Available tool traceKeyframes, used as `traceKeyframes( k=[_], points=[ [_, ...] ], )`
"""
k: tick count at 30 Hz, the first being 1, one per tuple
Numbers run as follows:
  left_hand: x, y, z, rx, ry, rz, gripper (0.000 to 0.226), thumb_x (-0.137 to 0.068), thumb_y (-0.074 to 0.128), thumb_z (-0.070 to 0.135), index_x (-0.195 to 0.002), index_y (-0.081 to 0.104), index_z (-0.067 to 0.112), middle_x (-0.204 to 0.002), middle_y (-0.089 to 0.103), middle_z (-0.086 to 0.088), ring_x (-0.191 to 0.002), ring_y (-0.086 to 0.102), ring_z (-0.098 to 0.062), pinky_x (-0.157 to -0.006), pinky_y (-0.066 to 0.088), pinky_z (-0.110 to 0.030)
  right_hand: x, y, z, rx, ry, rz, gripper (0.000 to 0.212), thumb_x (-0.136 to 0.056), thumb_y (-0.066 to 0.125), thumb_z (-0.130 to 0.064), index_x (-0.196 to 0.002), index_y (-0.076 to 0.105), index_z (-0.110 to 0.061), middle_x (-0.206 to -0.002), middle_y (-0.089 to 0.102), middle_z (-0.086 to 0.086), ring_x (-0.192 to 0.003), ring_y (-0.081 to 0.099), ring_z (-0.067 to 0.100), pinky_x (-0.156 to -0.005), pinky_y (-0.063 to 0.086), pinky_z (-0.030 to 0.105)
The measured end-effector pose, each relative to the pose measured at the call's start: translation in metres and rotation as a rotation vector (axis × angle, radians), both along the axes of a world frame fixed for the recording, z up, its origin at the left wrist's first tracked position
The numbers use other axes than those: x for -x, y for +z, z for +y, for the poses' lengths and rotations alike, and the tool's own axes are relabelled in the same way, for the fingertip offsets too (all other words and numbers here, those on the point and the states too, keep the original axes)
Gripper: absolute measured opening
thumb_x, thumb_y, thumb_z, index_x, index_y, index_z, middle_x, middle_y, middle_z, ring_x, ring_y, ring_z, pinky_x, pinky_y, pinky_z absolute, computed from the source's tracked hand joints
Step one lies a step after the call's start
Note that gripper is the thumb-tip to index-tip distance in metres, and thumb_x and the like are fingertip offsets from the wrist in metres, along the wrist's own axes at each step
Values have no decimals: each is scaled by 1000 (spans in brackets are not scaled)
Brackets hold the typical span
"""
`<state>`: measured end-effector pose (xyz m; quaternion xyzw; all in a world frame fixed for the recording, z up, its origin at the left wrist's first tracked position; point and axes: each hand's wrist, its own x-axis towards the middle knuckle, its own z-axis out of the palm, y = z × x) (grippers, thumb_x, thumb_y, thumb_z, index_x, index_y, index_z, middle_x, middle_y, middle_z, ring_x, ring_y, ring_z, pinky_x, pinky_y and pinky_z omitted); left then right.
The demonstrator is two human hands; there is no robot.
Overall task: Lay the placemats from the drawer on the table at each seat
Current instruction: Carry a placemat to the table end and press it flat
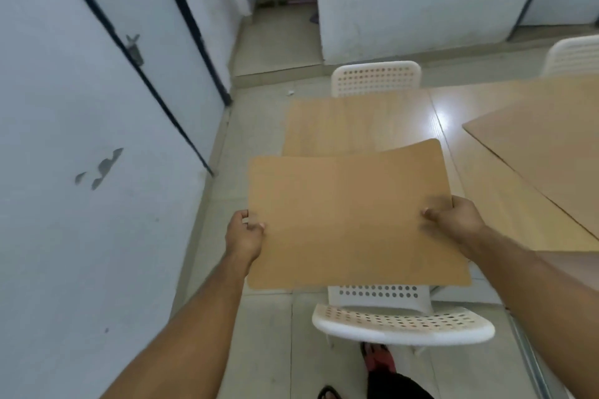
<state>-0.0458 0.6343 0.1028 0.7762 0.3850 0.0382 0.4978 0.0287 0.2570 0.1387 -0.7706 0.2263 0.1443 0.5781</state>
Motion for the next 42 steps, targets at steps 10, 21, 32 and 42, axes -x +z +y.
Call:
traceKeyframes(
  k=[10,21,32,42],
  points=[
    [-88,-25,-16,-87,-48,94,35,-95,64,16,-128,56,18,-116,67,-9,-95,65,-25,-80,53,-34,-61,-38,-11,176,-47,-31,36,-89,71,-21,-123,62,-18,-111,69,9,-98,66,33,-90,55,51],
    [-138,-51,-12,-178,-46,148,35,-96,62,14,-130,57,10,-116,68,-13,-86,58,-22,-75,42,-26,-120,-78,9,306,43,-20,49,-94,63,-20,-141,48,-20,-115,67,11,-100,61,29,-85,45,33],
    [-135,-79,-15,-302,-280,290,69,-96,61,17,-155,25,12,-147,43,-12,-133,46,-31,-109,38,-39,-109,-104,11,543,28,49,74,-93,64,-22,-154,22,-26,-135,56,20,-119,56,43,-95,48,49],
    [-130,-83,-21,-527,-451,425,61,-93,60,37,-144,37,13,-148,37,-9,-131,37,-29,-99,44,-44,-104,-119,25,816,330,30,77,-90,65,-38,-155,26,-24,-164,8,17,-145,25,40,-113,34,51]
  ],
)
